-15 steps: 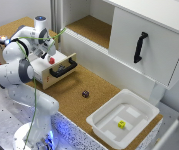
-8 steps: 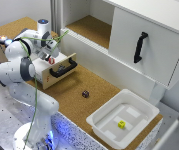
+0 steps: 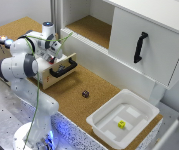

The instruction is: Go towards the pink block and lift it

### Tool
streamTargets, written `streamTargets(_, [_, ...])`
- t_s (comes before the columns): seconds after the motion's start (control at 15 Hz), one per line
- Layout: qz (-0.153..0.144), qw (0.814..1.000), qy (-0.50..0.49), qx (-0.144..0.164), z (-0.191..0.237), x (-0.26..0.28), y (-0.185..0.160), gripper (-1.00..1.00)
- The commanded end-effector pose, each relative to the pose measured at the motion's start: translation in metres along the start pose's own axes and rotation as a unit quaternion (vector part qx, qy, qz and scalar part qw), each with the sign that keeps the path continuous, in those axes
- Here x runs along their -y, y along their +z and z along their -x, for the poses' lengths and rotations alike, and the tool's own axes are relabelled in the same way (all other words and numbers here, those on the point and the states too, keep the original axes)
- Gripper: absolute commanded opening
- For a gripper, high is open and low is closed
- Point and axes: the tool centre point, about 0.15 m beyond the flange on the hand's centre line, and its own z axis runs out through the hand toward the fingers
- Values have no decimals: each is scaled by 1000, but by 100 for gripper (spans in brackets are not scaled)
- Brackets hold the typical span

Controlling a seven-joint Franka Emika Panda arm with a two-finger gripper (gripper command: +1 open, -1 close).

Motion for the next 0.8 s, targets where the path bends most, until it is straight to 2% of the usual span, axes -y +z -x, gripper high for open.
streamTargets(0.0, [13, 1000, 7, 8, 0, -9, 5, -100])
streamTargets(0.2, [25, 999, 19, 6, 8, -11, 0, -100])
streamTargets(0.33, [78, 997, 15, -14, 9, -11, -13, -100])
streamTargets(0.53, [97, 993, 28, -55, 5, -20, -56, -100])
streamTargets(0.73, [103, 989, 47, -95, 1, -37, -103, -100])
